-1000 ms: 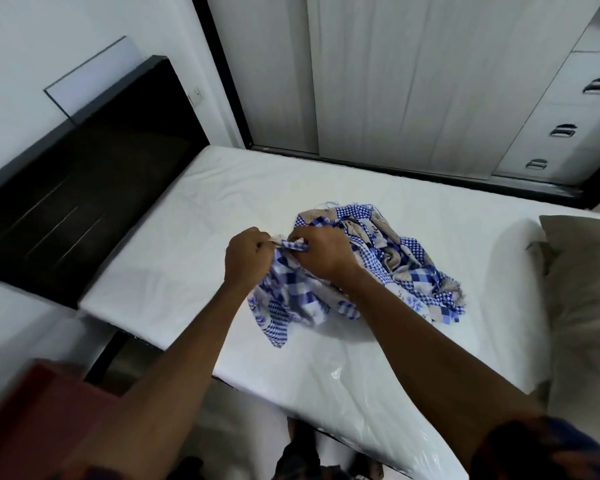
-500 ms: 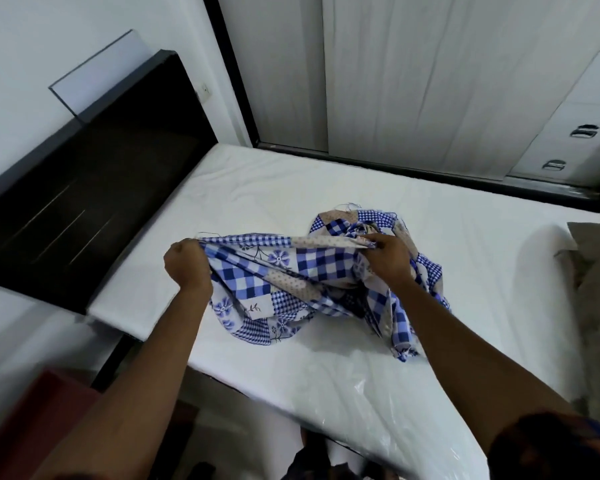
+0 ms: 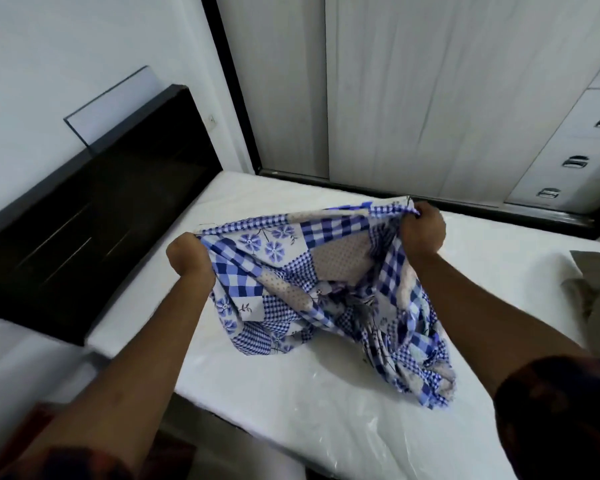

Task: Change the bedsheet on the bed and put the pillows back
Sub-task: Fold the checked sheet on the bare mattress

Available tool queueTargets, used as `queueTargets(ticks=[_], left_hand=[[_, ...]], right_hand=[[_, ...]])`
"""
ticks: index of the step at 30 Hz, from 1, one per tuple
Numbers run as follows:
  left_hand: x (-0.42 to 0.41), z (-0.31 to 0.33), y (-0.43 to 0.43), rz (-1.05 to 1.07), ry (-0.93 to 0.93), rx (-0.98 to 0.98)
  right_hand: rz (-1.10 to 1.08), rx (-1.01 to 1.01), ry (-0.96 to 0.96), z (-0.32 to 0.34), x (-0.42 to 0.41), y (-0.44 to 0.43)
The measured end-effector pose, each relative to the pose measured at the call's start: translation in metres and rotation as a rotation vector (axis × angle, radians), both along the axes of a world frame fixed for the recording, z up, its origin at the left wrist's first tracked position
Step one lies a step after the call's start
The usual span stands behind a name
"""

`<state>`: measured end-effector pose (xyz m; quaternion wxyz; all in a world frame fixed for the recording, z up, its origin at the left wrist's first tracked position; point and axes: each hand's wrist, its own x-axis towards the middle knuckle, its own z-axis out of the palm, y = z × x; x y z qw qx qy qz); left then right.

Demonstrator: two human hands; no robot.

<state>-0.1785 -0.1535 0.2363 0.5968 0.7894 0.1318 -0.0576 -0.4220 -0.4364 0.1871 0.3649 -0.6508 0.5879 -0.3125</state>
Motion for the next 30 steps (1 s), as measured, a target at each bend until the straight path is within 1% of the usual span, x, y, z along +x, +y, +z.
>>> queueTargets(ticks=[2,4,5,6,8,9,10,12,15,18,20,22,24,25,27,30], left_hand=[[-0.007,0.006,-0.017,-0.077,-0.101,0.065],[-0.029,0.013,-0.037,-0.254,-0.225,0.125],[-0.04,0.013,-0.046,-0.357,-0.273,0.144],[-0.051,0.01,-0.054,-0.518,-0.329,0.199],[-0.071,0.002,-0.066,-0.854,-0.406,0.347],[-0.078,-0.002,-0.072,-0.966,-0.418,0.403],[-0.083,-0.004,-0.077,-1.06,-0.416,0.449],[-0.091,-0.011,-0.084,-1.189,-0.388,0.519],[-0.094,-0.024,-0.082,-1.192,-0.405,0.609],[-0.096,-0.039,-0.073,-1.297,-0.429,0.695],[-0.1,-0.048,-0.068,-1.288,-0.448,0.671],[-0.107,-0.053,-0.062,-1.179,-0.487,0.596],[-0.113,-0.06,-0.057,-1.119,-0.478,0.552],[-0.116,-0.062,-0.057,-1.148,-0.431,0.545],[-0.126,-0.066,-0.053,-1.262,-0.309,0.516],[-0.157,-0.076,-0.04,-1.482,-0.066,0.45]], right_hand=[[-0.02,-0.033,-0.198,0.029,0.018,-0.013],[0.137,-0.077,-0.252,0.048,0.033,-0.012],[0.262,-0.094,-0.224,0.053,0.041,-0.004],[0.399,-0.107,-0.183,0.055,0.046,0.006],[0.674,-0.156,-0.005,0.056,0.05,0.031],[0.782,-0.172,0.091,0.052,0.05,0.041],[0.86,-0.191,0.152,0.049,0.051,0.05],[0.917,-0.217,0.204,0.039,0.048,0.061],[0.942,-0.323,0.225,0.023,0.032,0.059],[1.002,-0.363,0.34,0.007,0.004,0.051],[1.02,-0.368,0.398,-0.006,-0.017,0.05],[1.044,-0.361,0.472,-0.023,-0.035,0.05],[1.05,-0.344,0.628,-0.045,-0.053,0.055],[1.007,-0.331,0.712,-0.056,-0.062,0.058],[0.831,-0.236,0.801,-0.075,-0.084,0.061],[0.566,0.013,0.87,-0.103,-0.115,0.054]])
